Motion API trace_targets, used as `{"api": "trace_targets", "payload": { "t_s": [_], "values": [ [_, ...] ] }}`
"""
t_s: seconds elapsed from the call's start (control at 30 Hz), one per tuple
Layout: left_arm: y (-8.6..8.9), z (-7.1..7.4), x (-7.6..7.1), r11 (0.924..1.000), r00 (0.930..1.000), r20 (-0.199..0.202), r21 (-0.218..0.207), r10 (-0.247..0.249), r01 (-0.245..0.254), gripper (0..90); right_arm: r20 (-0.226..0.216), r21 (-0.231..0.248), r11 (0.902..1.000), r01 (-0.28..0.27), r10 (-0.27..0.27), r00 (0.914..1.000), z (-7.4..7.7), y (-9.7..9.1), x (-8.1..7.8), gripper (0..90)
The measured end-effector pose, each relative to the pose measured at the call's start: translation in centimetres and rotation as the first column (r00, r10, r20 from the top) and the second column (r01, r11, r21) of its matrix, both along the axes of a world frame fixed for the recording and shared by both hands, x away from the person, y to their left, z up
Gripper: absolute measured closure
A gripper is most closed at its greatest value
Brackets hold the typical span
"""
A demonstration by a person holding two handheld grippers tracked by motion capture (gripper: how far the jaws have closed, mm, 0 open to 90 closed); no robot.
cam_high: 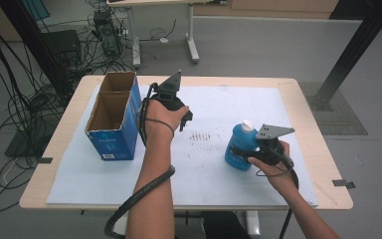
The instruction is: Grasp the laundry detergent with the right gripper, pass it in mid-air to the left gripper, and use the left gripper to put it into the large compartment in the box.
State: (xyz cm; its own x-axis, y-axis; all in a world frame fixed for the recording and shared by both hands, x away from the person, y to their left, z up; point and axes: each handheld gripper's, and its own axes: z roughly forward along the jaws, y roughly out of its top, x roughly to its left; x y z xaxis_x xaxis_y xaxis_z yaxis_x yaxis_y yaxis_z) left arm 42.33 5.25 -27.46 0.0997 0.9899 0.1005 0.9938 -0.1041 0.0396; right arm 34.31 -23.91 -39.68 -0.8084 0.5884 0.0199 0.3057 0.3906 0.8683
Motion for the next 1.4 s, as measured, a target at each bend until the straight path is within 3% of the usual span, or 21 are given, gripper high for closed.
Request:
{"api": "trace_targets", "payload": {
  "t_s": [1.4],
  "values": [
    [0.13,-0.02,-0.06,0.9999,1.0000,0.004,-0.013,-0.002,0.002,6.6,0.005,0.005,1.0000,0.007,-0.007,1.0000,-0.07,-0.03,-0.07,45.9]
  ]
}}
